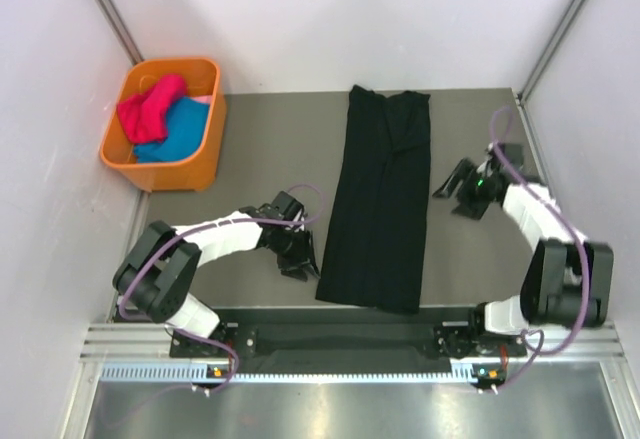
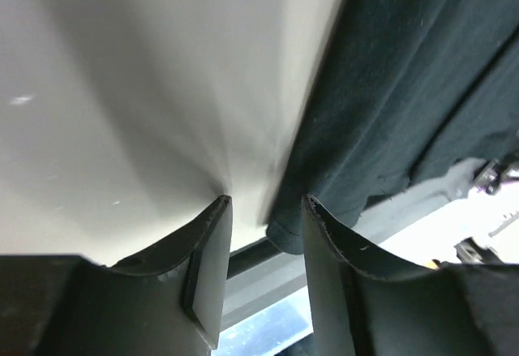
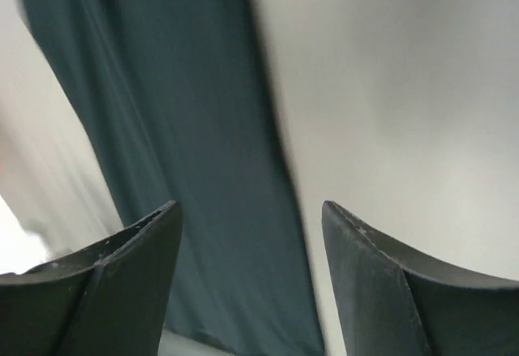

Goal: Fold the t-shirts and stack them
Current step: Fold the tshirt

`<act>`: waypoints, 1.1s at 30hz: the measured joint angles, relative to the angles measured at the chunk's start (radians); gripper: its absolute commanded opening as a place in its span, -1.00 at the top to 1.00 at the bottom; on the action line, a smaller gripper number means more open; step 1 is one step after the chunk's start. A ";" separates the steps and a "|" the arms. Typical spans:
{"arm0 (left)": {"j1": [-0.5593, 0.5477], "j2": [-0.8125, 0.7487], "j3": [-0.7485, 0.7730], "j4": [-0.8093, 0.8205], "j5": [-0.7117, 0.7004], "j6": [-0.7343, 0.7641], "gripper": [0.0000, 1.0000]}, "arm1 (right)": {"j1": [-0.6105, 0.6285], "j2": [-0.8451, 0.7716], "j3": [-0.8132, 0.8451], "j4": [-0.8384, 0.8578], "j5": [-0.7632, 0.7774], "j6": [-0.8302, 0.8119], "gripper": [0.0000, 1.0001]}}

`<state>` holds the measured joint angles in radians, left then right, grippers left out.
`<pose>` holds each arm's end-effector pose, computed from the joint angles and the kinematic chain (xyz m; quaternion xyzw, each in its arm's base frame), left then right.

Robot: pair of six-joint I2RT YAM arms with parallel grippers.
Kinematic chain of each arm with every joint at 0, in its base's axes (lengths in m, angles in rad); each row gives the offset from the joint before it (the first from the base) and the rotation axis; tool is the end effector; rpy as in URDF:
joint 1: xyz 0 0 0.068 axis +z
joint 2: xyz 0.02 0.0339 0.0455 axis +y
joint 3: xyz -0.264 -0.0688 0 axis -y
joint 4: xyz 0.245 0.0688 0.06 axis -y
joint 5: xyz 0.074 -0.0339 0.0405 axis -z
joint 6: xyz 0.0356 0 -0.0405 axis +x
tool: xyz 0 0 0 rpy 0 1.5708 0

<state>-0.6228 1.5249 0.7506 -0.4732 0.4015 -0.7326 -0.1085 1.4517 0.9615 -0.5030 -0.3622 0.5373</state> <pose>0.2022 -0.1623 0.1476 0.0210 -0.9674 0.2522 0.0005 0.2913 -0.0190 0.2233 0.2506 0.9105 0.2283 0.2370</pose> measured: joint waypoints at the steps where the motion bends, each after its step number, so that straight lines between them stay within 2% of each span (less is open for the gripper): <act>1: 0.000 0.000 -0.012 0.016 0.014 -0.001 0.12 | 0.020 -0.051 -0.066 -0.006 -0.008 -0.003 -0.36; 4: -0.003 0.000 -0.034 0.055 0.051 -0.004 0.03 | 0.162 -0.239 -0.278 -0.041 -0.025 0.003 -0.37; 7: -0.008 0.000 -0.040 0.075 0.073 -0.005 0.02 | 0.287 -0.399 -0.404 -0.059 -0.046 0.042 -0.33; 10: -0.018 0.003 -0.050 0.093 0.092 -0.006 0.03 | 0.345 -0.584 -0.533 -0.059 -0.055 0.110 -0.23; 13: -0.028 0.007 -0.065 0.117 0.116 -0.014 0.08 | 0.373 -0.690 -0.643 -0.060 -0.059 0.174 -0.21; 21: -0.040 0.012 -0.090 0.151 0.150 -0.028 0.17 | 0.436 -0.795 -0.706 -0.117 -0.055 0.245 -0.13; 23: -0.040 0.014 -0.092 0.153 0.153 -0.028 0.23 | 0.439 -0.796 -0.709 -0.129 -0.054 0.246 -0.06; 33: -0.048 0.023 -0.110 0.177 0.167 -0.031 0.47 | 0.446 -0.870 -0.742 -0.190 -0.070 0.266 -0.01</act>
<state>-0.6712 1.5475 0.6403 -0.2958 0.5690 -0.7635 0.3374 0.5819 0.2199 -0.6933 -0.4320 0.8036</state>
